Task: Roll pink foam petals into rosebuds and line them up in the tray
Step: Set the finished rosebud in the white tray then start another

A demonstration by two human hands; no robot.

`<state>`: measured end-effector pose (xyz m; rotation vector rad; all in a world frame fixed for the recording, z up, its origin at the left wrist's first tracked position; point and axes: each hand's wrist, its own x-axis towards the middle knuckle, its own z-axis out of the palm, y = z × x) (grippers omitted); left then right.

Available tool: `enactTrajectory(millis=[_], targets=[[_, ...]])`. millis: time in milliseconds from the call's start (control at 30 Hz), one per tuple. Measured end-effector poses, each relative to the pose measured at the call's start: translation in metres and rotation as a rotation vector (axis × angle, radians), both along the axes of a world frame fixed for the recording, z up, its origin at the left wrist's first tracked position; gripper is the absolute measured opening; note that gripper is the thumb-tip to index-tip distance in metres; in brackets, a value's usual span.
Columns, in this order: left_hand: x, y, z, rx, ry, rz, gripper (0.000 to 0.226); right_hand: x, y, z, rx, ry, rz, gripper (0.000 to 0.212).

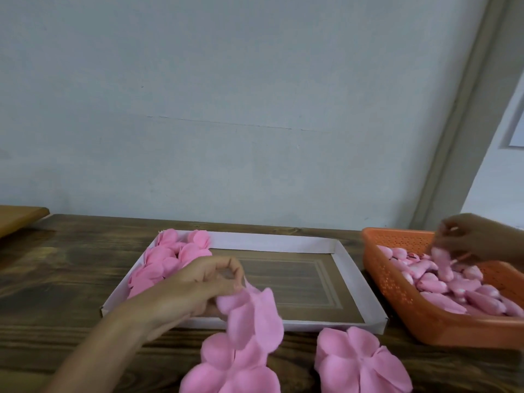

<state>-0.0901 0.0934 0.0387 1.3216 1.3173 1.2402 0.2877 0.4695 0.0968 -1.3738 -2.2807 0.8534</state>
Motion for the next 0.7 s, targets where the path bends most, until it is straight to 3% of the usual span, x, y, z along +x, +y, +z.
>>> enactTrajectory(millis=[167, 300, 400, 567, 700], targets=[[0.013, 0.015, -0.004, 0.103, -0.317, 0.146, 0.012, -0.033, -0.077, 0.025, -0.287, 0.735, 0.094, 0.013], [0.014, 0.023, -0.01, 0.141, -0.455, 0.237, 0.017, -0.078, -0.159, 0.024, -0.539, 0.926, 0.186, 0.018], [0.016, 0.026, -0.015, 0.129, -0.451, 0.263, 0.015, -0.114, -0.21, 0.007, -0.59, 0.87, 0.346, 0.018], [0.022, 0.027, -0.016, 0.138, -0.379, 0.263, 0.011, -0.162, -0.24, -0.031, -0.037, 0.411, 0.348, 0.041], [0.026, 0.026, -0.016, 0.144, -0.291, 0.299, 0.017, -0.177, -0.244, -0.045, 0.085, 0.281, 0.388, 0.063]])
